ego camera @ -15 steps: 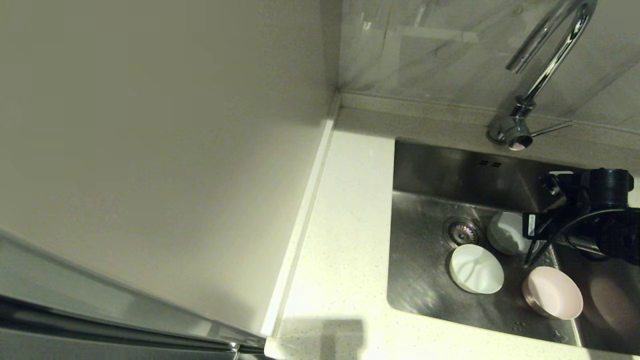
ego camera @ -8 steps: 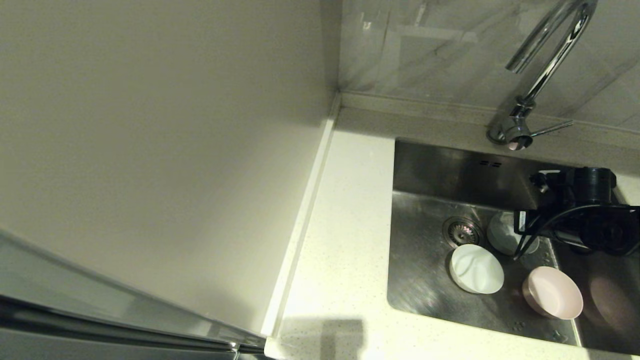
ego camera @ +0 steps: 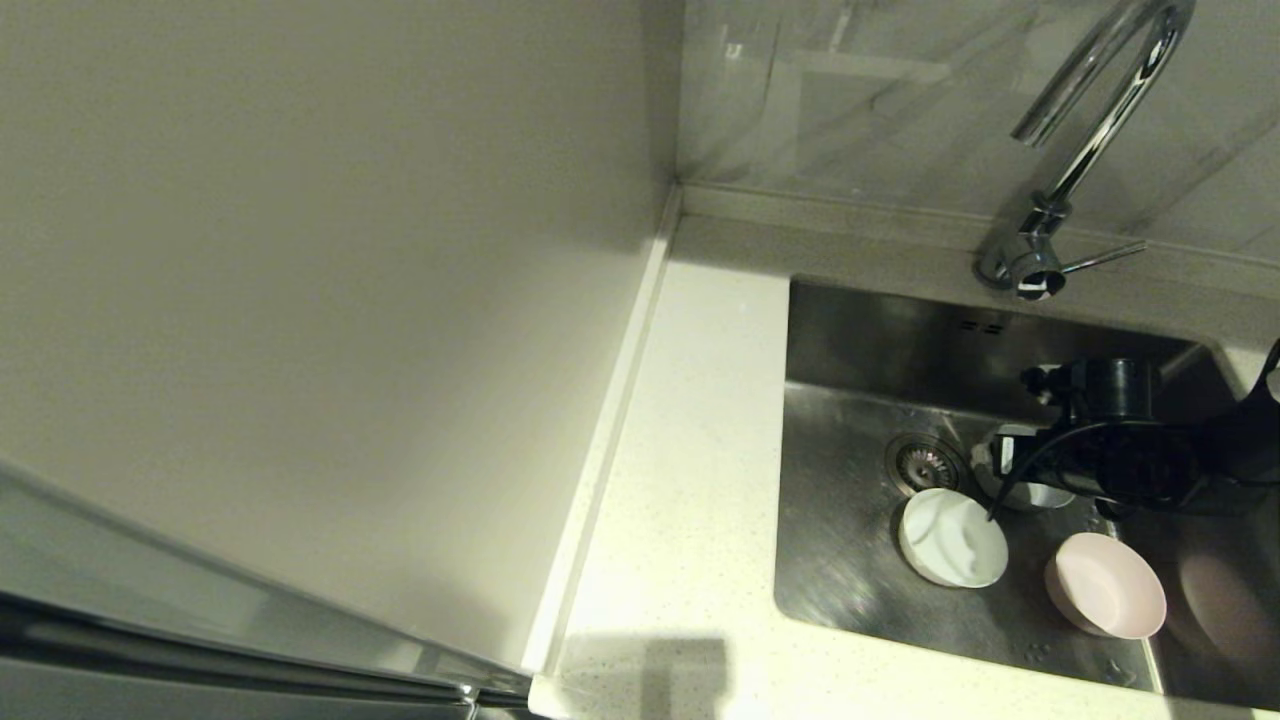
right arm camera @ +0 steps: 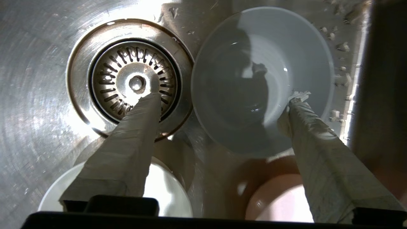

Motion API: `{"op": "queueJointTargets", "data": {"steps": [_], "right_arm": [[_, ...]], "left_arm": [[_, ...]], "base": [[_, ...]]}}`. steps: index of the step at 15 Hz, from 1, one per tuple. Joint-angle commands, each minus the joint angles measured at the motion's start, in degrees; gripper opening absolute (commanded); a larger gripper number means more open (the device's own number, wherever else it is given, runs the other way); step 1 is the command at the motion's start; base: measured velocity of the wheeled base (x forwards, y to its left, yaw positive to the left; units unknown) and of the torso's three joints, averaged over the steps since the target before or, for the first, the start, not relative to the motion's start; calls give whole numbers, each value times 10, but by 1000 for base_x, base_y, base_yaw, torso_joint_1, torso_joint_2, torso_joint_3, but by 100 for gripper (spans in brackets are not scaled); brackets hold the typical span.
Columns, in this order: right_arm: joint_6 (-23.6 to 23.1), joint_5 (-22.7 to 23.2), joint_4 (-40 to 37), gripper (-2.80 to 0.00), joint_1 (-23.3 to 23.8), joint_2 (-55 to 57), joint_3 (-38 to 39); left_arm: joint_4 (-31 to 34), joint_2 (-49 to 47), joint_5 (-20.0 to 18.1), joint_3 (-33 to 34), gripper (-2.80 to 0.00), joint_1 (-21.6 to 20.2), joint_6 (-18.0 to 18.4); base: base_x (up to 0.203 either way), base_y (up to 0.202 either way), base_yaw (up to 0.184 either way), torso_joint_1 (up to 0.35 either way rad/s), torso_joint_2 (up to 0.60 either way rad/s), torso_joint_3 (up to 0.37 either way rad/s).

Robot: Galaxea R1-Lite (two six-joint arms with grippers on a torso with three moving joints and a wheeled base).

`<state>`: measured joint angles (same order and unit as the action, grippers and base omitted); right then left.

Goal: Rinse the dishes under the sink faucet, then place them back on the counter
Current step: Put a bowl back to the table from the sink

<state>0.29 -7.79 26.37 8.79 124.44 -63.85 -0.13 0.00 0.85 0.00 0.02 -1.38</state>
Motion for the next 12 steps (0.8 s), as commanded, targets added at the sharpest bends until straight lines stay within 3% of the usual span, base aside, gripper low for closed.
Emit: {"op": "queueJointTargets", "data": {"steps": [1, 12], "right_arm": [[0, 0, 2, 0, -4, 25, -15], [1, -26, 2, 0, -11, 93, -83]], "left_arm": [[0, 2, 0, 0, -280, 1, 0], [0, 2, 0, 0, -280, 0, 0]], "base": [[0, 0, 0, 0, 0, 0], [0, 0, 0, 0, 0, 0]]}}
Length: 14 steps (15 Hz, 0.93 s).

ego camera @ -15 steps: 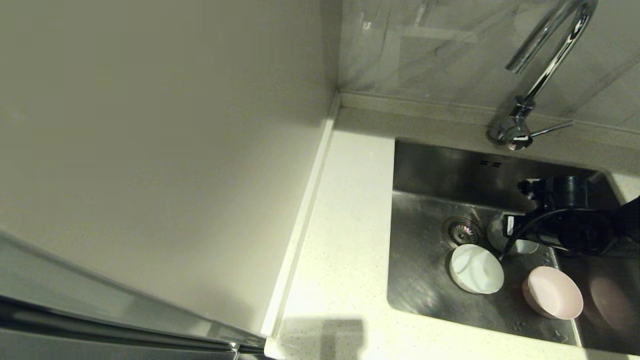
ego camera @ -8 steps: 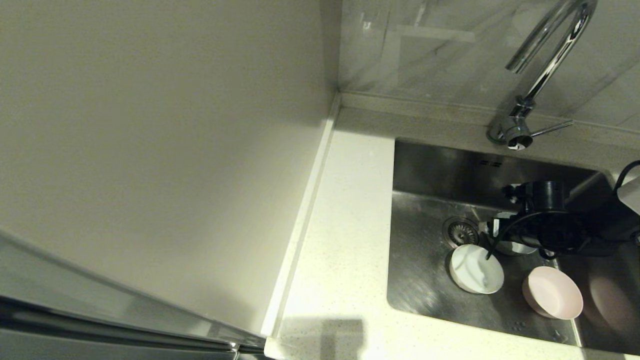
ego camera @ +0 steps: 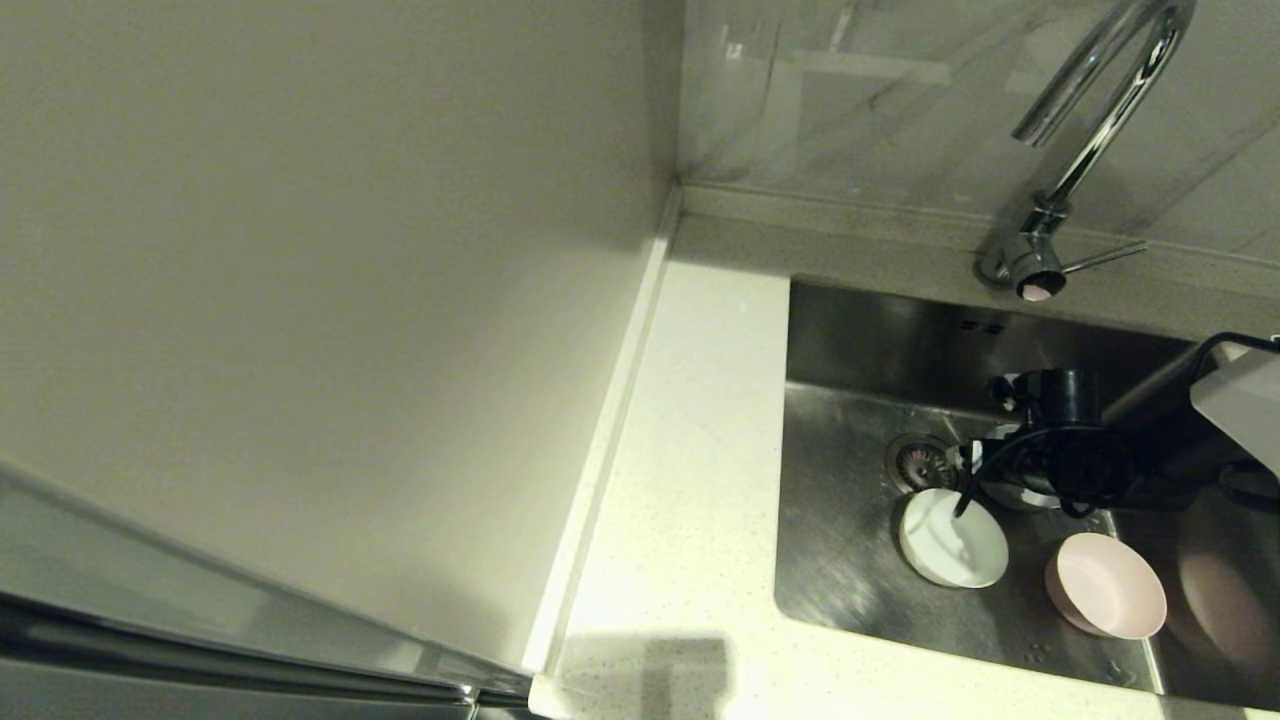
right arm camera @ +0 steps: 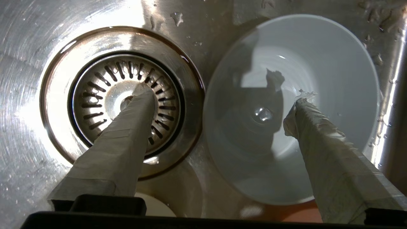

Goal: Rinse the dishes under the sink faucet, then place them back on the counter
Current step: Put a bowl back to the table from the sink

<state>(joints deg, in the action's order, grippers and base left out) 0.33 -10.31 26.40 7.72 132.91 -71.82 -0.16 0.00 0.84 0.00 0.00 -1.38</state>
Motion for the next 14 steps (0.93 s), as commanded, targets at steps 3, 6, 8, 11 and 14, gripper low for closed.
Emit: {"op": "queueJointTargets", "data": {"steps": [3, 6, 8, 11, 14], "right_arm": [[0, -2, 1, -280, 0, 15, -4], [0, -16, 1, -280, 0, 27, -12], [-1, -17, 1, -280, -1, 30, -13], [0, -16, 1, -280, -1, 23, -10], [18, -16, 1, -280, -1, -13, 5]], "left_arm": [[0, 2, 1, 0, -280, 1, 0], [0, 2, 0, 0, -280, 0, 0], [0, 3, 0, 0, -280, 0, 0], [0, 2, 0, 0, -280, 0, 1], [0, 2, 1, 0, -280, 0, 0]], "base": [[0, 0, 0, 0, 0, 0], [0, 0, 0, 0, 0, 0], [0, 0, 0, 0, 0, 0], [0, 0, 0, 0, 0, 0], [0, 0, 0, 0, 0, 0]]}}
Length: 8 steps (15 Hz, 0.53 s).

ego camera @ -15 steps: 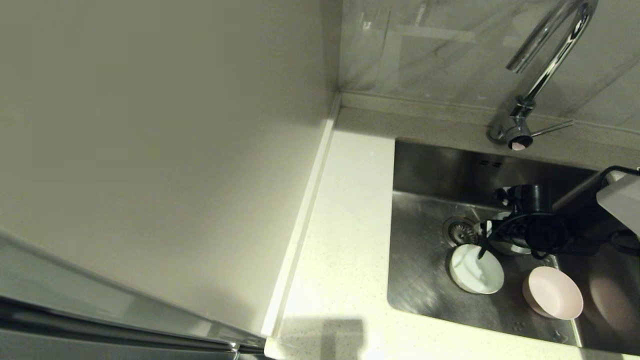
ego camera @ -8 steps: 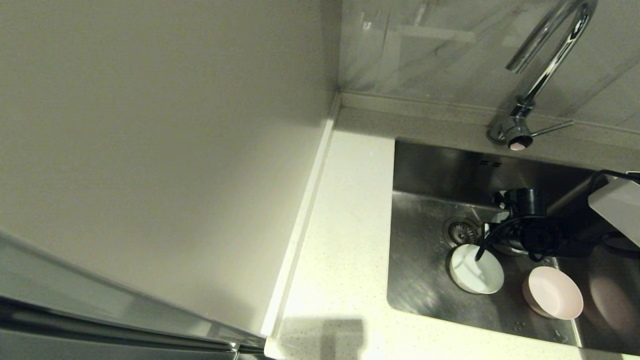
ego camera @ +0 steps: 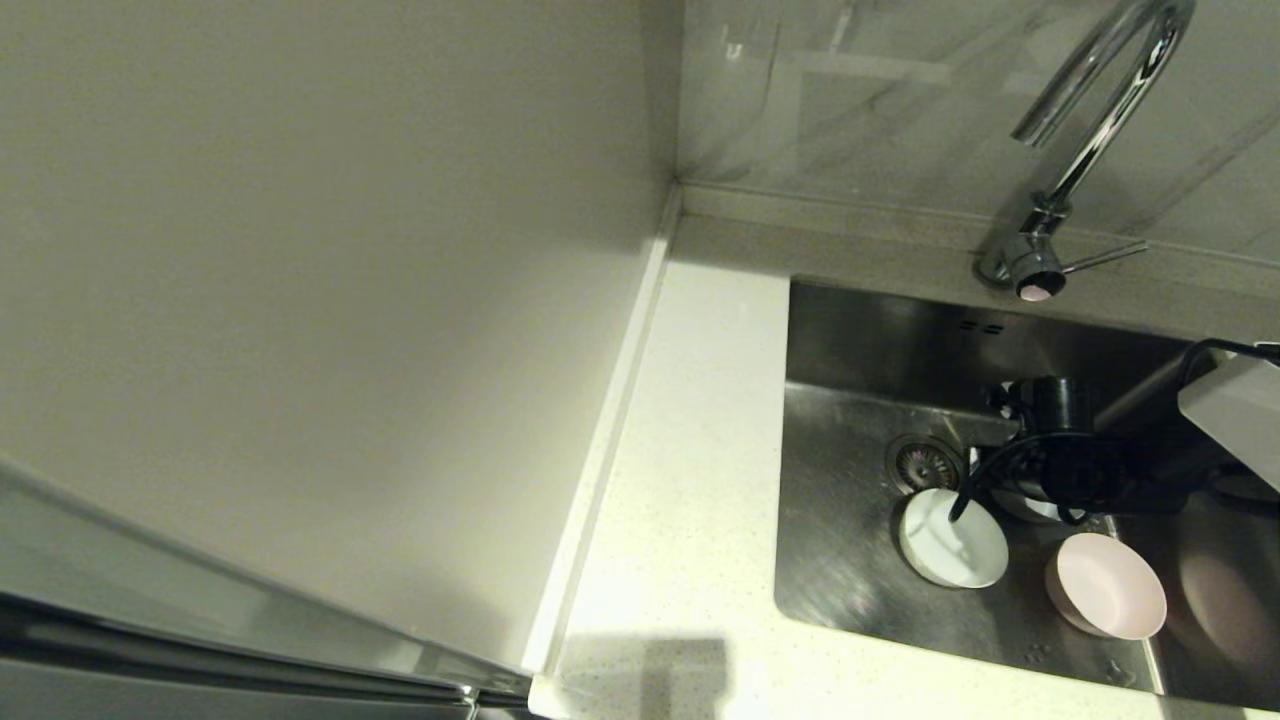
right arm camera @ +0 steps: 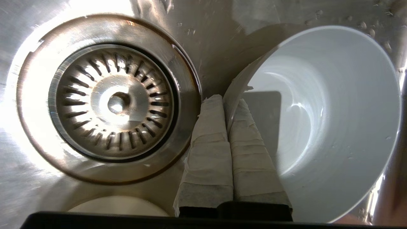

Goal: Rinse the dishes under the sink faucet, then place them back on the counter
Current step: Put a bowl back to the table from the sink

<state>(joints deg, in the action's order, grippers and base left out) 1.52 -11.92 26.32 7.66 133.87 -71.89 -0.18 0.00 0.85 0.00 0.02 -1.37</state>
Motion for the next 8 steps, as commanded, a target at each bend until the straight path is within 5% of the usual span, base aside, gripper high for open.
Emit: {"op": "queueJointTargets", "data": {"steps": [1, 8], "right_arm": [[15, 0, 2, -280, 0, -39, 13], [46, 0, 1, -280, -8, -221, 140]], "left_arm": [[0, 2, 0, 0, -280, 0, 0], [0, 2, 0, 0, -280, 0, 0]], "base": [[0, 0, 0, 0, 0, 0], [0, 0, 0, 0, 0, 0]]}}
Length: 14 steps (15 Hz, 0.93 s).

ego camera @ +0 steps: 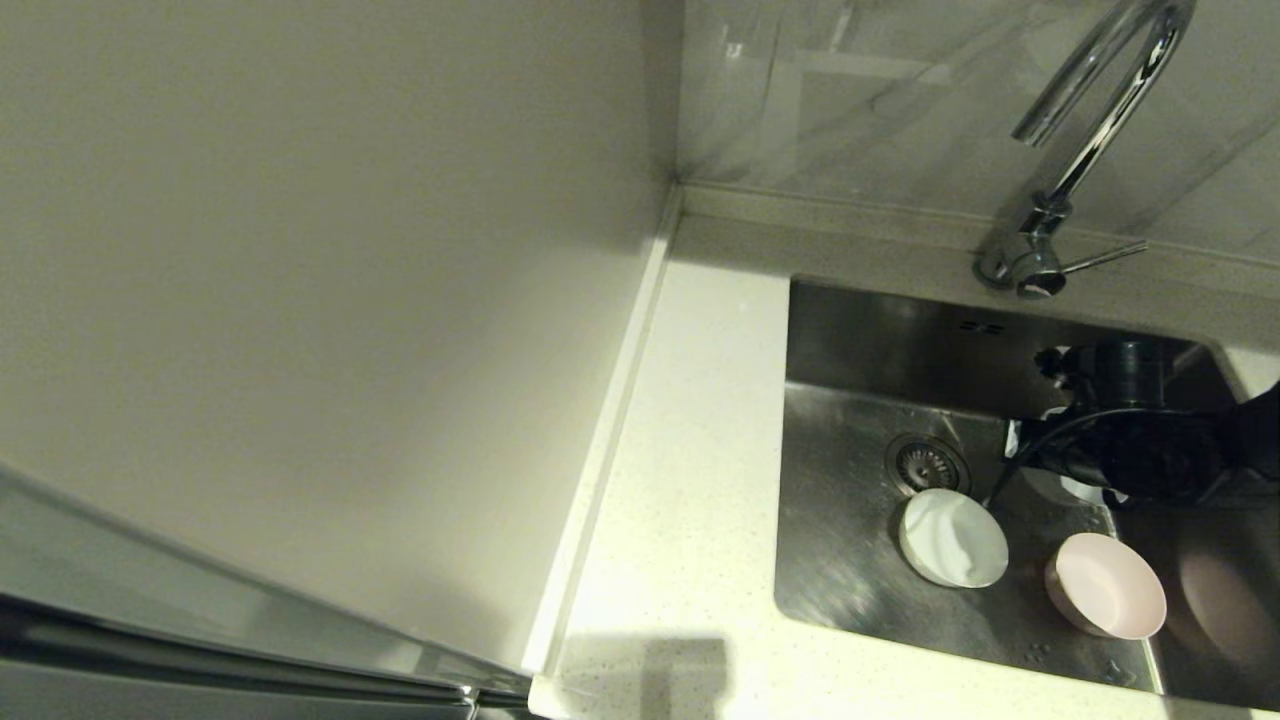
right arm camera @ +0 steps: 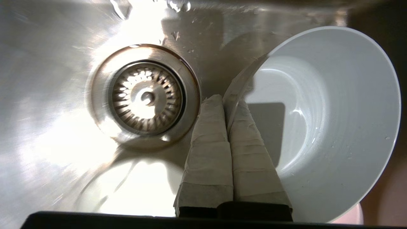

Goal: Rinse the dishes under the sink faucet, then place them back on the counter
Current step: Put a bowl back to the table from the sink

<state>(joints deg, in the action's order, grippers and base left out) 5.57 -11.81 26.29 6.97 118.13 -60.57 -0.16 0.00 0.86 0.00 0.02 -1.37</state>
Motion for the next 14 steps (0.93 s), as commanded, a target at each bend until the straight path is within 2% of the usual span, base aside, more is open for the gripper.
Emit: {"op": "queueJointTargets", "data": {"steps": [1, 4, 6, 8, 10, 14], "right_arm": [[16, 0, 1, -280, -2, -95, 52], [59, 13, -5, -280, -3, -192, 119], [132, 51, -44, -280, -3, -246, 149], [220, 127, -122, -280, -2, -287, 154], [283, 205, -192, -280, -2, -318, 149], [357, 327, -269, -280, -3, -345, 145]], "left_arm": [[0, 2, 0, 0, -280, 1, 0], [0, 2, 0, 0, -280, 1, 0], [0, 2, 0, 0, -280, 0, 0], [0, 2, 0, 0, -280, 0, 0], [0, 2, 0, 0, -280, 0, 0], [0, 2, 0, 0, -280, 0, 0]], "base": [[0, 0, 0, 0, 0, 0], [0, 0, 0, 0, 0, 0], [0, 0, 0, 0, 0, 0], [0, 0, 0, 0, 0, 0], [0, 0, 0, 0, 0, 0], [0, 0, 0, 0, 0, 0]]}}
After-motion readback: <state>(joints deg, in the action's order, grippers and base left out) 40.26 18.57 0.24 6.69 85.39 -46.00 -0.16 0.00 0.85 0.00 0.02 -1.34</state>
